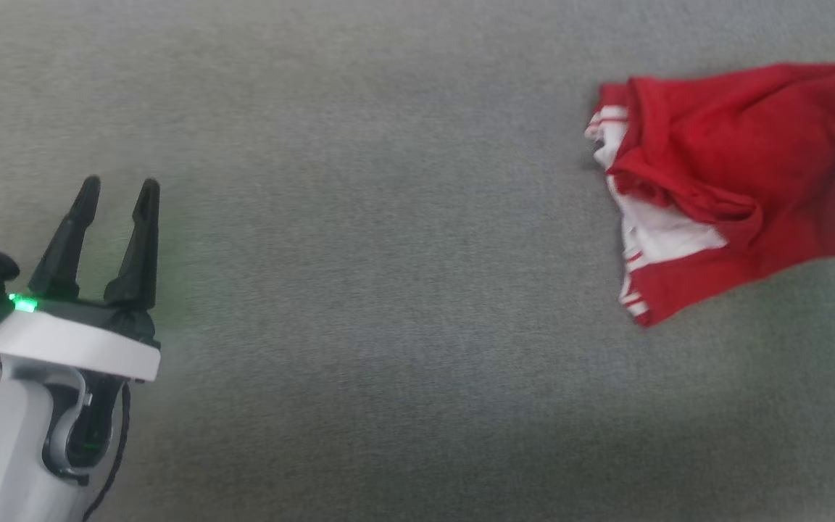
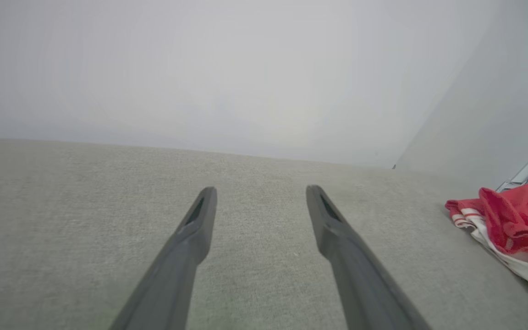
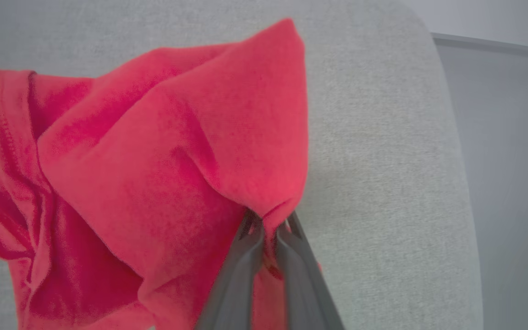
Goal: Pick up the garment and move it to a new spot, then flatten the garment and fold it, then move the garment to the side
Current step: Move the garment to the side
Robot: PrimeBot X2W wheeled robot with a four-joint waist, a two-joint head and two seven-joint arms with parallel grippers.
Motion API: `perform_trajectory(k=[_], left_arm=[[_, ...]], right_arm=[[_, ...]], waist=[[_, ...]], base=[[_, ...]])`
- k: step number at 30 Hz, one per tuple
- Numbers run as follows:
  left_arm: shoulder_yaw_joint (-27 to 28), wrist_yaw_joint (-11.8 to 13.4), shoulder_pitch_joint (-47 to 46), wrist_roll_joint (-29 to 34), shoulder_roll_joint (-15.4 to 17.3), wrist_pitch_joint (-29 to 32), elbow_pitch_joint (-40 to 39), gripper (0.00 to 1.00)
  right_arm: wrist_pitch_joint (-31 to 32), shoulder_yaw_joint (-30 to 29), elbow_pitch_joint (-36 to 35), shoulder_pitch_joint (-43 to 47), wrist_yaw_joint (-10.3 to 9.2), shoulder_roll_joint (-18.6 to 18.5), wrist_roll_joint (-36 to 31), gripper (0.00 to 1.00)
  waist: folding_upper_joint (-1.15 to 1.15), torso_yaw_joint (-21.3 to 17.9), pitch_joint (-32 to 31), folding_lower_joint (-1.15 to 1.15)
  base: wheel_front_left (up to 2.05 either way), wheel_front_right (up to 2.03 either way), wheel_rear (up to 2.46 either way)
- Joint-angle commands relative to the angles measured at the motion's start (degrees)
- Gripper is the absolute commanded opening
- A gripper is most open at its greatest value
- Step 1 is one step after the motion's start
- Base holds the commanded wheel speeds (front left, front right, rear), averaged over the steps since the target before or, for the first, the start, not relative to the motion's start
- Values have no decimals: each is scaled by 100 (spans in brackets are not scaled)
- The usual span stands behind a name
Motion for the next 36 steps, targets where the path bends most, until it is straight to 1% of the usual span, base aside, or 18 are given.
perform_trajectory(k=[1, 7, 12, 17, 24, 29, 36], left_arm=[[-70, -19, -138, 44, 67, -25, -50, 100], [-297, -19, -443, 70, 247, -25, -183, 100], [-504, -19, -690, 54, 380, -25, -272, 100], [-694, -19, -895, 41, 469, -26, -354, 100], [-845, -19, -1090, 27, 576, -26, -418, 100], [-920, -19, -1199, -42, 626, -26, -445, 100], [-956, -19, -1267, -96, 678, -26, -414, 100]], right_arm=[[-162, -73, -6, -129, -4, -62, -132, 0], [-626, -283, 119, -396, -4, -213, -396, 0], [-996, -460, 309, -599, -4, -336, -652, 0], [-1367, -611, 481, -776, -4, -501, -1042, 0], [-1769, -802, 705, -918, -5, -682, -1594, 0], [-2151, -1009, 1026, -1005, -5, -547, -2076, 0], [-2535, -1156, 1616, -1176, -4, -161, -2493, 0]], waist=[[0, -196, 187, 0], [0, -482, 485, 0], [0, -647, 702, 0], [0, -718, 883, 0], [0, -690, 1073, 0], [0, -605, 1202, 0], [0, -498, 1330, 0]], base=[[0, 0, 0], [0, 0, 0], [0, 0, 0], [0, 0, 0], [0, 0, 0], [0, 0, 0], [0, 0, 0]])
